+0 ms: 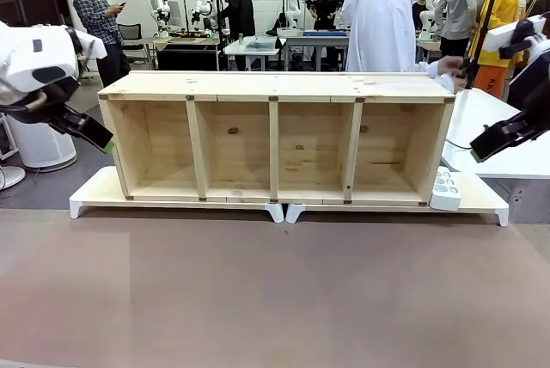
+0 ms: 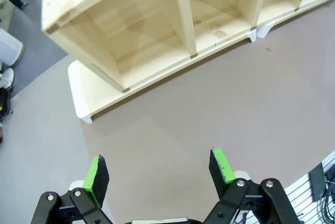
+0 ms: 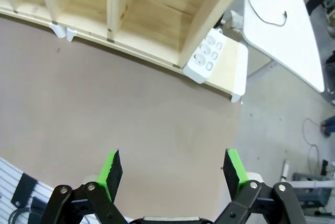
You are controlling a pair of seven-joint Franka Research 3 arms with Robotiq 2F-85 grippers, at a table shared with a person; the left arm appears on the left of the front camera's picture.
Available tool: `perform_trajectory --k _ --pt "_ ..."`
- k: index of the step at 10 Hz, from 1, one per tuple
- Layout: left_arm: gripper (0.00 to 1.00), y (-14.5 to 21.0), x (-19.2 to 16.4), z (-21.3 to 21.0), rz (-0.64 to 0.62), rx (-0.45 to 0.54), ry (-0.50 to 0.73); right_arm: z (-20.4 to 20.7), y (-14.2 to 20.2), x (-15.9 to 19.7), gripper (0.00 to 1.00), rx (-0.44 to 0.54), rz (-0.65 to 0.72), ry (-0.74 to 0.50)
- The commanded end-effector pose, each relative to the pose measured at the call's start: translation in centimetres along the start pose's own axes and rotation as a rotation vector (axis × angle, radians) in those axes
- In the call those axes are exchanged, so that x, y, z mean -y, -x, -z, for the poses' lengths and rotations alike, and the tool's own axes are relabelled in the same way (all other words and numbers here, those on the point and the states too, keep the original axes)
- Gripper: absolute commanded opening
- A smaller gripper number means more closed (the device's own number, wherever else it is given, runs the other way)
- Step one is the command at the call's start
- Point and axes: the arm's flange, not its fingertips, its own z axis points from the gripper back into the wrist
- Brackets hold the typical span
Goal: Perform cable management.
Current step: When the cord part of the Power Cable appears at the lower middle area of the table and stops, grasp the cord part of the Power Cable.
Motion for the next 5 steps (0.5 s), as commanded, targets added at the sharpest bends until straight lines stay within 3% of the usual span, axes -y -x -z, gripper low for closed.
perform_trajectory --k 1,5 --pt "1.0 16.9 4.1 3.3 -0.055 0.008 -0.065 5.3 12.9 -2.8 1.0 0.0 0.013 0.008" --pt "1.0 18.5 3.2 3.5 -0.11 0.026 -0.032 5.8 12.6 -3.7 1.0 0.0 -0.005 -0.025"
